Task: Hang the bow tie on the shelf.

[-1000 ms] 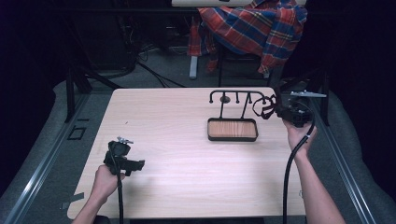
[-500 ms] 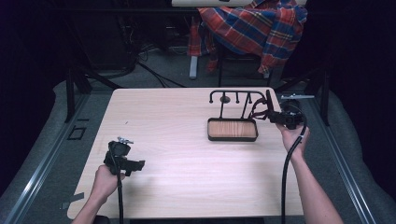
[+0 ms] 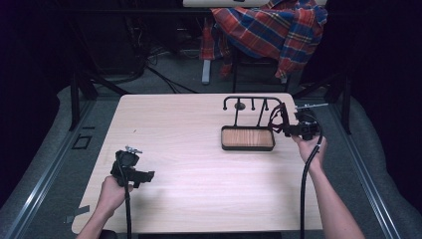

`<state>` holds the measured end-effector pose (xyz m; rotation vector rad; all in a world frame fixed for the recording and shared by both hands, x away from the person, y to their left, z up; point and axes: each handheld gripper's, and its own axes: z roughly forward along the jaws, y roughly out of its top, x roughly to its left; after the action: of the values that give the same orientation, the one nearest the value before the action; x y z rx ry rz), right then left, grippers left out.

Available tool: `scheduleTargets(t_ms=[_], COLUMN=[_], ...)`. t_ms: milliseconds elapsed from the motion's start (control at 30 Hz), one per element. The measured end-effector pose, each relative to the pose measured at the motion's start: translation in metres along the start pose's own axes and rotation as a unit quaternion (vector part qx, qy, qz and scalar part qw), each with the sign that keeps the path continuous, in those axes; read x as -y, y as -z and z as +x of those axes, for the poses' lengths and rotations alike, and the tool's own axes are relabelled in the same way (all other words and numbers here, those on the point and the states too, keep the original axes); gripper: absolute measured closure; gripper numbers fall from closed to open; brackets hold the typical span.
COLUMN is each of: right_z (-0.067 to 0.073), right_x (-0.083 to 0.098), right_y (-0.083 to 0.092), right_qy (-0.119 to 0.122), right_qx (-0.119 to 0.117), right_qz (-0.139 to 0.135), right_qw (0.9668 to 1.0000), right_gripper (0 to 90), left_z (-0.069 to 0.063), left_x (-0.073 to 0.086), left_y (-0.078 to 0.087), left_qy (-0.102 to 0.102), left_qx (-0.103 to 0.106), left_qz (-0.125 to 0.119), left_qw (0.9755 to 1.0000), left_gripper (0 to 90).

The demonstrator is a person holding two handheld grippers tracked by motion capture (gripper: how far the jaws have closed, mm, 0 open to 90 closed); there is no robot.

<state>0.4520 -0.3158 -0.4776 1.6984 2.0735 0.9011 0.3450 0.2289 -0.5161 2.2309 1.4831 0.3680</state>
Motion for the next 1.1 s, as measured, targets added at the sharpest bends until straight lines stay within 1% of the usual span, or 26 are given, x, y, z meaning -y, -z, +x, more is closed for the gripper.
scheduleTargets(t_ms=[33,67,100,133,367,400,433,500,533,700,833,867,967,1000,1100], right_z=[0.0,0.0,0.0,0.001,0.006,0.007,0.007,0.008,0.008,0.009,0.008,0.007,0.007,0.007,0.006], right_x=[0.0,0.001,0.001,0.001,0.001,0.001,0.001,0.001,0.001,0.001,0.001,0.001,0.001,0.001,0.001], right_y=[0.0,-0.003,-0.003,-0.005,-0.011,-0.013,-0.013,-0.014,-0.015,-0.016,-0.016,-0.015,-0.015,-0.015,-0.014], right_qy=[0.0,0.001,0.001,0.004,0.013,0.017,0.018,0.017,0.021,0.023,0.019,0.018,0.015,0.012,0.012], right_qx=[0.0,-0.002,-0.002,-0.007,-0.016,-0.022,-0.023,-0.025,-0.031,-0.034,-0.033,-0.034,-0.035,-0.033,-0.035], right_qz=[0.0,0.011,0.011,0.017,0.032,0.038,0.041,0.041,0.042,0.047,0.046,0.046,0.045,0.041,0.04], right_qw=[1.0,0.9999,0.9999,0.9998,0.9993,0.9989,0.9987,0.9987,0.9984,0.998,0.9982,0.9982,0.9983,0.9986,0.9985], right_gripper=[76.4,76.2,76.2,76.0,74.4,74.5,74.4,74.2,73.4,70.5,68.4,65.3,62.8,57.7,56.8], left_z=[0.0,0.0,0.0,0.0,0.0,0.0,0.0,0.0,0.0,0.0,0.0,0.0,0.0,0.0,0.0], left_x=[0.0,0.0,0.0,0.0,0.0,0.0,0.0,0.0,0.0,0.0,0.0,0.0,0.0,0.0,0.0], left_y=[0.0,0.0,0.0,0.0,0.0,0.001,0.001,0.001,0.001,0.001,0.001,0.001,0.001,0.001,0.001], left_qy=[0.0,-0.001,0.0,0.0,-0.001,-0.001,-0.001,-0.001,-0.001,-0.001,-0.001,-0.001,-0.001,-0.001,-0.001], left_qx=[-0.001,-0.001,-0.001,-0.001,-0.002,-0.002,0.0,-0.001,-0.001,0.0,0.0,-0.001,0.0,-0.001,0.001], left_qz=[0.0,-0.001,-0.001,-0.001,-0.002,-0.002,-0.001,-0.001,-0.001,-0.001,-0.001,-0.002,-0.002,-0.002,-0.001], left_qw=[1.0,1.0,1.0,1.0,1.0,1.0,1.0,1.0,1.0,1.0,1.0,1.0,1.0,1.0,1.0], left_gripper=[16.3,16.3,16.3,16.3,16.3,16.3,16.3,16.3,16.3,16.3,16.3,16.3,16.3,16.3,16.3])
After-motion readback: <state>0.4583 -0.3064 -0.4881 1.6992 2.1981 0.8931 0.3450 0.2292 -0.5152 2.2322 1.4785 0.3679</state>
